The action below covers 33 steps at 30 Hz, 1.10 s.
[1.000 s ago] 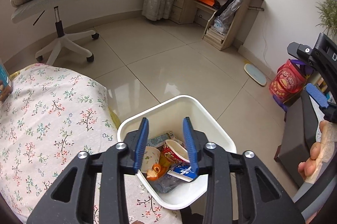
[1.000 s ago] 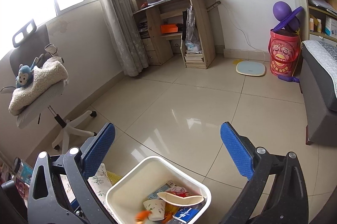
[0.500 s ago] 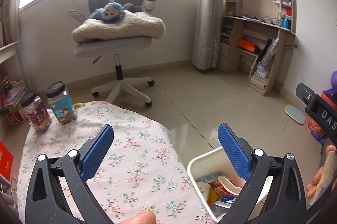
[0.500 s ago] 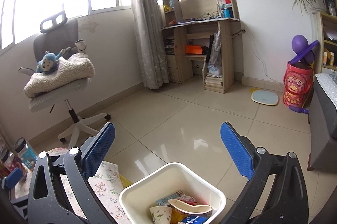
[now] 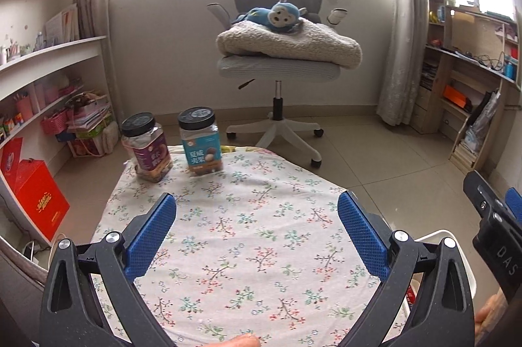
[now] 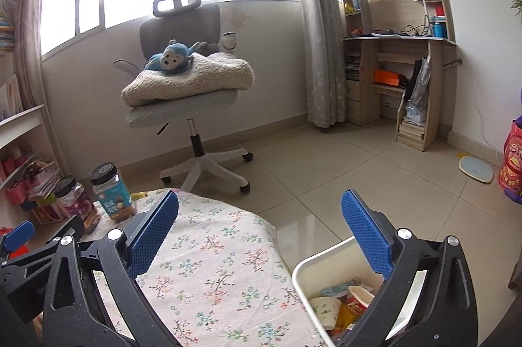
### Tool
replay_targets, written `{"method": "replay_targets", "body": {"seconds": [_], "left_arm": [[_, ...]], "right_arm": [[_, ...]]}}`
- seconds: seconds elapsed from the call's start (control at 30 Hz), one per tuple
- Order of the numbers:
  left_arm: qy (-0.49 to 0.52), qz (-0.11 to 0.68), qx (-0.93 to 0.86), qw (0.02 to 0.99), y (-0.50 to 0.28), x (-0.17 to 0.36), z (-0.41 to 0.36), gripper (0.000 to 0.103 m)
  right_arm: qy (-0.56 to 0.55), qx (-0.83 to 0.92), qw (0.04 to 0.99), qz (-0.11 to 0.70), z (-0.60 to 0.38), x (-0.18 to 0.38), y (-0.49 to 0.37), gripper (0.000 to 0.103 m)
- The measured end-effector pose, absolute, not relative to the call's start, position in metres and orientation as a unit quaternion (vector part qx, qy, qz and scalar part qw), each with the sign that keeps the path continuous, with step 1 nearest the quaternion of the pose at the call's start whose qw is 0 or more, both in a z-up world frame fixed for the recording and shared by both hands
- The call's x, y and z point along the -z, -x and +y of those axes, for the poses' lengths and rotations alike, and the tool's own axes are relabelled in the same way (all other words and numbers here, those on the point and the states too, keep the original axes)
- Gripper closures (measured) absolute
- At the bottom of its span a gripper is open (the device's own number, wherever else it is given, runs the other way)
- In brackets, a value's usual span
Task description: Collect trash
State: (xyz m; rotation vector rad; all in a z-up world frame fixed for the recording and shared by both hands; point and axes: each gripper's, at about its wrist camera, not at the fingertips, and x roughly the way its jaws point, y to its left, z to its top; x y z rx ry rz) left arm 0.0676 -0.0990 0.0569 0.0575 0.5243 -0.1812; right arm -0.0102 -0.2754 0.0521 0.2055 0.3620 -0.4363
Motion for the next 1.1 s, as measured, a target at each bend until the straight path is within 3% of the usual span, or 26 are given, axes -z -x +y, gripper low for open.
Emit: {"method": "replay_targets", "body": {"seconds": [0.5,1.1], "left_arm": [[0.019,0.271,0.006,0.962,-0.081,-0.042,-0.009,0.007],[0.022,0.27,-0.007,0.962,-0.079,-0.04,0.002,0.007]], "right_arm": [[-0.038,0.163,0.963,0.21,-0.199,-0.033,-0.035,0.007],[-0.048,0.154,0.963,0.217,-0.196,-0.031,-0.042,0.007]]}}
